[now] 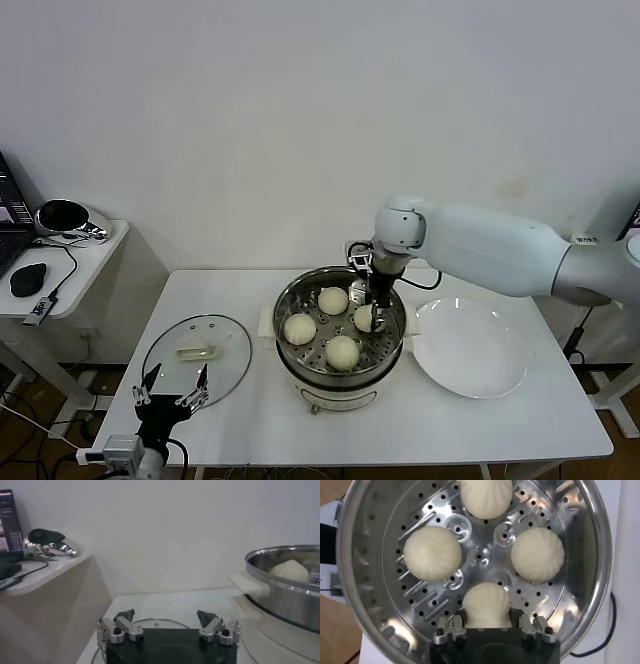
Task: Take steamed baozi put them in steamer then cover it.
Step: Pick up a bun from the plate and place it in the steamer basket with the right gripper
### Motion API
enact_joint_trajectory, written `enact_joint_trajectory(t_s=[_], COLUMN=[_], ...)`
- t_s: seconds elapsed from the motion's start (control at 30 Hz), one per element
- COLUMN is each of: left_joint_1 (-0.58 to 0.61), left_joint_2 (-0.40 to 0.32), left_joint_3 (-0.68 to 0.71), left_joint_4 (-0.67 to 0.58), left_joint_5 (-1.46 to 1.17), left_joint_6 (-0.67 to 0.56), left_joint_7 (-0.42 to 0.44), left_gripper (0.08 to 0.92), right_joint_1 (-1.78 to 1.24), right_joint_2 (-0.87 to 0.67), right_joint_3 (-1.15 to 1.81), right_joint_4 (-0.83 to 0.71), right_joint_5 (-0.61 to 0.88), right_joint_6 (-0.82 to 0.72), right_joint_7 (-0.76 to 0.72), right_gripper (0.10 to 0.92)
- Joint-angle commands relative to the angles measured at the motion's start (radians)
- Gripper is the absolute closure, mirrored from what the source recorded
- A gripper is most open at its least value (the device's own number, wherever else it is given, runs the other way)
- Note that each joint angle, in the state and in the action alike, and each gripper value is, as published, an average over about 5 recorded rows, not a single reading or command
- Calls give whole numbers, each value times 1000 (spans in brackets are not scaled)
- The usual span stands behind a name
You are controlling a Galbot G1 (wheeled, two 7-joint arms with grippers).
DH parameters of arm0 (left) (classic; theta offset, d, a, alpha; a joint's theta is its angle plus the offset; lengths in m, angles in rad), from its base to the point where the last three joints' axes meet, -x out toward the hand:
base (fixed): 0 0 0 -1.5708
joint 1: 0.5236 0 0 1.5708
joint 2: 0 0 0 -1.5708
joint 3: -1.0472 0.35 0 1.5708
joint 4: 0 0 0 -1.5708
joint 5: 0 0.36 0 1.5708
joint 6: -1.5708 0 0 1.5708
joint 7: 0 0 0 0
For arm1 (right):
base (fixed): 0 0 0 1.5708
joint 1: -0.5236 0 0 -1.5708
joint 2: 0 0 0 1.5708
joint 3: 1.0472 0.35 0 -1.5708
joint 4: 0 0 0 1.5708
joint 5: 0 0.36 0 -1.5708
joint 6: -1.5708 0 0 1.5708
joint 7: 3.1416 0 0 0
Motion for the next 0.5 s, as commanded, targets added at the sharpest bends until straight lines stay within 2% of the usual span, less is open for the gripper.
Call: enact_joint_trajectory(t_s=[0.03, 0.13, 0.23, 0.37, 0.5], left_joint_1=[-3, -5, -4, -2, -2], left_joint_2=[0, -1, 0, -3, -7], left_joint_3=[1, 0, 1, 3, 5], left_joint_4=[1, 3, 6, 8, 21], left_joint_5=[1, -1, -1, 0, 9], left_joint_6=[2, 3, 4, 5, 16], left_joint_7=[2, 4, 4, -1, -26], left_gripper=[177, 177, 177, 177, 177], right_joint_1=[19, 46, 52, 2, -79], right_joint_2=[-42, -99, -169, -263, -367], right_joint_3=[26, 47, 93, 249, 433], right_joint_4=[21, 64, 117, 165, 207], right_joint_5=[-3, 7, 11, -5, 39], right_joint_6=[-2, 1, 2, 4, 34], right_joint_7=[-7, -18, -13, 30, 144], right_gripper=[322, 247, 208, 203, 203])
